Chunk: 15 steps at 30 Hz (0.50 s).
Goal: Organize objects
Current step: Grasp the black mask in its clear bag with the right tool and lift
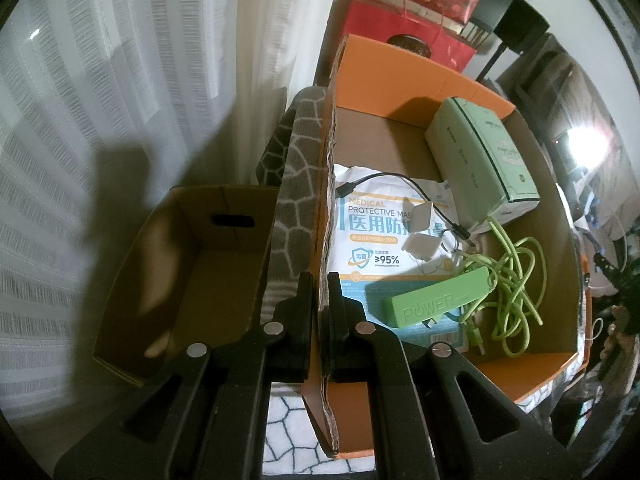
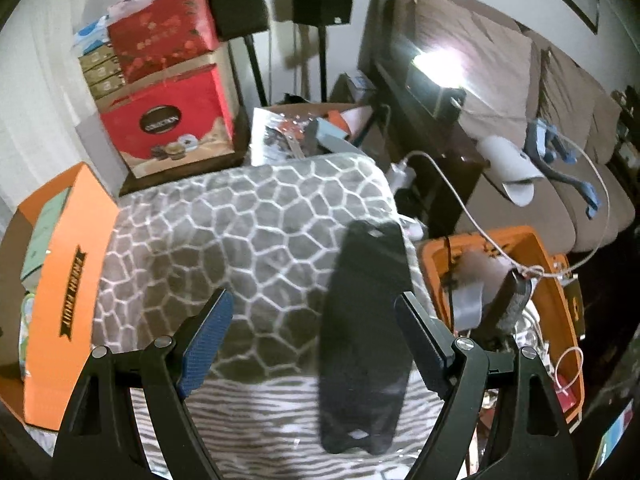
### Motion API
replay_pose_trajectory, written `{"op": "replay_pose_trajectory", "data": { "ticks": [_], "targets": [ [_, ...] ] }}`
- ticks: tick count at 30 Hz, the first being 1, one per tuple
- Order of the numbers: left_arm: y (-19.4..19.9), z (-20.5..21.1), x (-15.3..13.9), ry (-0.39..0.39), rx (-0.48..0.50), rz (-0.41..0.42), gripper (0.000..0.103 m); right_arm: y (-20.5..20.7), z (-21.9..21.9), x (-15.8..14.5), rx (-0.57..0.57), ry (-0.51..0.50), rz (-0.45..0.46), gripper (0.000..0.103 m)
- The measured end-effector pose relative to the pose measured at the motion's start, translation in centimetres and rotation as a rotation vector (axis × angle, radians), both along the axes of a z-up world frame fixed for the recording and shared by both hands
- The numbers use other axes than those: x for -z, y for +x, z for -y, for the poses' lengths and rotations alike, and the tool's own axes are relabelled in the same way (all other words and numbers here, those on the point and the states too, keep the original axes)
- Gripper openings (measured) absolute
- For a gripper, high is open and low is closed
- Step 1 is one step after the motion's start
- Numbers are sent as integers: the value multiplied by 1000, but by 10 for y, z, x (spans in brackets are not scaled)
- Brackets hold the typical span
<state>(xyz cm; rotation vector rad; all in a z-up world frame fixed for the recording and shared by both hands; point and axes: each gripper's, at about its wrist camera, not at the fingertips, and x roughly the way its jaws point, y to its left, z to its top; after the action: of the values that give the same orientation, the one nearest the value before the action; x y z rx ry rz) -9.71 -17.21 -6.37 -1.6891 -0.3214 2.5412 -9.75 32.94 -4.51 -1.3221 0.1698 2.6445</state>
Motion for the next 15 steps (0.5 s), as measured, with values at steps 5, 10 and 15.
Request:
{"op": "replay_pose_trajectory", "data": {
  "ticks": [5, 10, 15],
  "targets": [
    [1, 0, 1, -4, 0, -1, 6, 1, -18, 16, 28, -15, 34, 84],
    [1, -1, 1, -5, 0, 0, 6, 1, -30, 32, 53, -31, 73, 87],
    [1, -1, 1, -4, 0, 0, 6, 1, -36, 48, 72, -37, 102, 88]
  ]
}}
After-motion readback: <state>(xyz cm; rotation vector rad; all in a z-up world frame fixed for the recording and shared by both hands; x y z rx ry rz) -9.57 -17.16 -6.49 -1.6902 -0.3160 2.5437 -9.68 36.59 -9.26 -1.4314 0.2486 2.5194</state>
